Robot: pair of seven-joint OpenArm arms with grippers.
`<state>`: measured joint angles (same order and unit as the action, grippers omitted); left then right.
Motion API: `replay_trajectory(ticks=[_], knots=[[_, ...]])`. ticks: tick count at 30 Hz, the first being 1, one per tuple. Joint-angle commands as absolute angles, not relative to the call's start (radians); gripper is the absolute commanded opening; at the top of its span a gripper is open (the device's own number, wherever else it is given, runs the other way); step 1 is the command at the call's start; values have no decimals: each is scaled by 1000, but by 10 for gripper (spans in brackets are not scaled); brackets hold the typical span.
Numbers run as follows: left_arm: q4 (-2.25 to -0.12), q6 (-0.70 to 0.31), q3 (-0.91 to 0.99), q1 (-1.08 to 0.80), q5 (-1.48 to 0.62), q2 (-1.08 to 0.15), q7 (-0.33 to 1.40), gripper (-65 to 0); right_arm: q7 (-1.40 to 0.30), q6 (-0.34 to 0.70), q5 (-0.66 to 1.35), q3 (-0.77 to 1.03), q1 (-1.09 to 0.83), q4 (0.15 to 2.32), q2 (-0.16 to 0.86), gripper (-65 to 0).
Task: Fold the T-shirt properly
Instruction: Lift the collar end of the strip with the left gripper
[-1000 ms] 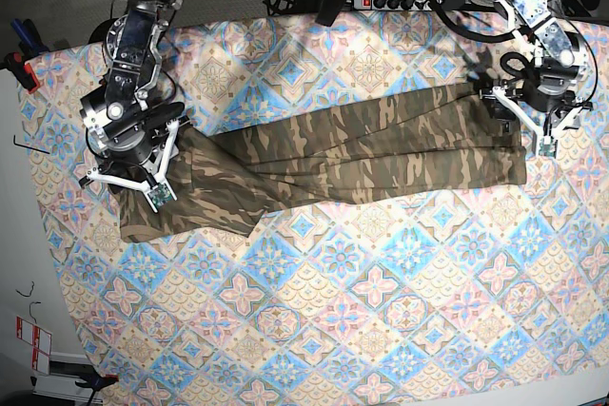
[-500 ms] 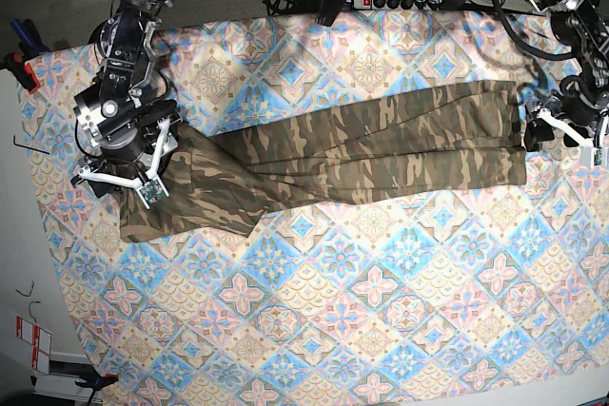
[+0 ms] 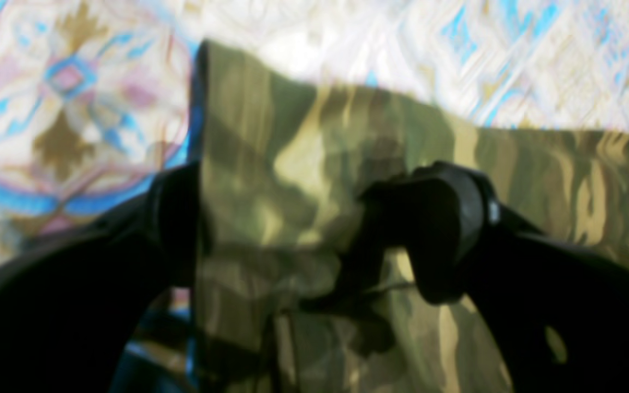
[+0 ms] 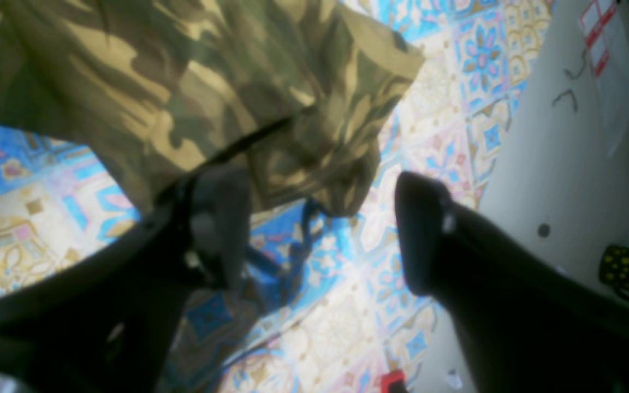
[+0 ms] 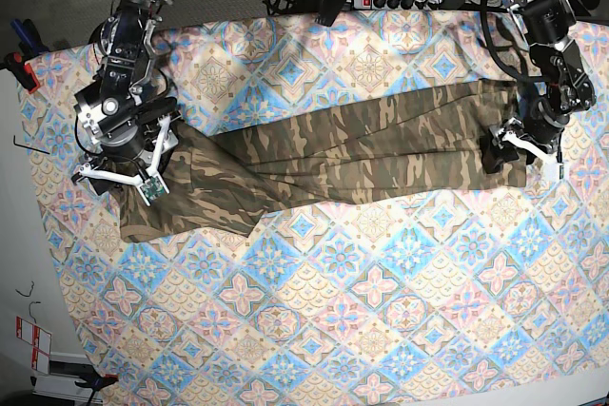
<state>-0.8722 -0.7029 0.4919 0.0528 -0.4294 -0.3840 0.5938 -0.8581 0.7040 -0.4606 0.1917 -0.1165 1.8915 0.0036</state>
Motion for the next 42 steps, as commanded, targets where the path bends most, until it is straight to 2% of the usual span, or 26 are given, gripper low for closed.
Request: replay_trajectory(ticks=[1,8,10,14,17,26,30,42], knots=[[-866,-698,466,47,-404,-390,653,-116,-846,698,-455,194,-104,1910,21,-241],[-866,-698,334,-31,-406,-390,651,-135,-845,698,-455,194,-102,1910,30,-241],[-866,-698,305,-58,-406,-390,648,-182,-845,698,-455,194,-102,1910,30,-241],[-866,-698,295,-93,-406,-390,645,-326,-845,698,-455,194,-99,1910,28,-241],[-866,-698,294,-96,-406,-392,645,-388,-845,698,-455,193,-97,1910,27,-241],[-868,-698,294,-110,-406,-392,645,-422,-845,698,-455,193,-102,1910,25,-241],[-868,-698,298,-99,-407,-390,645,-529,-845,698,-455,193,-104,1910,25,-241],[-865,-698,390,-73,-406,-392,645,-527,-846,698,-455,196,-105,1910,25,-241]])
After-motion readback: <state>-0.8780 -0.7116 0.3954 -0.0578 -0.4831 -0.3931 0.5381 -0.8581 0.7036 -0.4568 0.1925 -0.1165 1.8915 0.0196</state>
